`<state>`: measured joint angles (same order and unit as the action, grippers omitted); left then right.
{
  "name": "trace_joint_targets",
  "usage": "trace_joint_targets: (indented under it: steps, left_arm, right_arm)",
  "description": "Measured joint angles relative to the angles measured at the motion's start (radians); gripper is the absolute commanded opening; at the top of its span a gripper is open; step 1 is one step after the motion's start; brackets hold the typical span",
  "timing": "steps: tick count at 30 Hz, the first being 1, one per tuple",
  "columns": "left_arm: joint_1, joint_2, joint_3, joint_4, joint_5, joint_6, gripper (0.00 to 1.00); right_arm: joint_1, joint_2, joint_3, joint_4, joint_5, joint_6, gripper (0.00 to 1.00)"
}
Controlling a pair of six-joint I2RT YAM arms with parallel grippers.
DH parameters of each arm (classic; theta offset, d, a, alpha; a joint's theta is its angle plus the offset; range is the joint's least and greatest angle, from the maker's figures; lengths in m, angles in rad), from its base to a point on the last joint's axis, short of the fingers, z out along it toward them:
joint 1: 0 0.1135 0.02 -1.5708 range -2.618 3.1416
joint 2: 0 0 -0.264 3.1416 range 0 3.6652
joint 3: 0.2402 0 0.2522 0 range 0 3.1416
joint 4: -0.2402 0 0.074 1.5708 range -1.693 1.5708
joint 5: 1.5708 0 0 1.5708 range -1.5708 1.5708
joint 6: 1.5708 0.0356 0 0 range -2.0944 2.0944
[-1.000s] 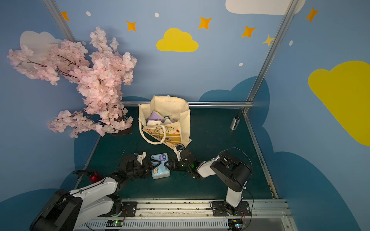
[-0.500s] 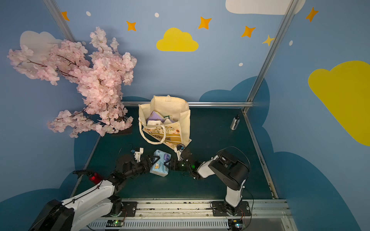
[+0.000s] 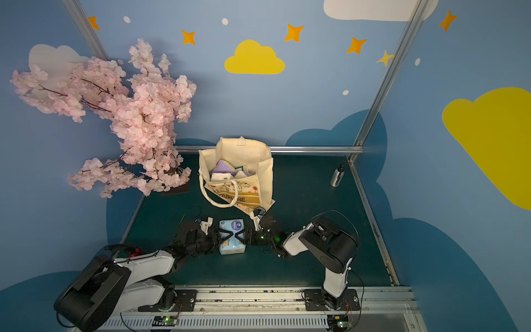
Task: Put tissues into the canvas bag
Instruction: Pick up the pack of facial tissues from the center of the board.
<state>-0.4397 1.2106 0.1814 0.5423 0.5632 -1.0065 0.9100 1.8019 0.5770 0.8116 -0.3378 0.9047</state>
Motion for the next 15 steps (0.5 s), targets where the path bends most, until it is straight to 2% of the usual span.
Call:
trace_joint_targets:
  steps: [7, 15]
  left_arm:
    - [-0.008, -0.08, 0.0, -0.029, -0.054, 0.0, 0.58]
    - [-0.026, -0.022, 0.0, -0.001, -0.071, -0.001, 0.51]
  right_arm:
    - [-0.009, -0.002, 0.0, 0.009, 0.0, 0.0, 0.61]
    - [-0.012, -0.01, -0.013, 0.012, -0.001, 0.0, 0.61]
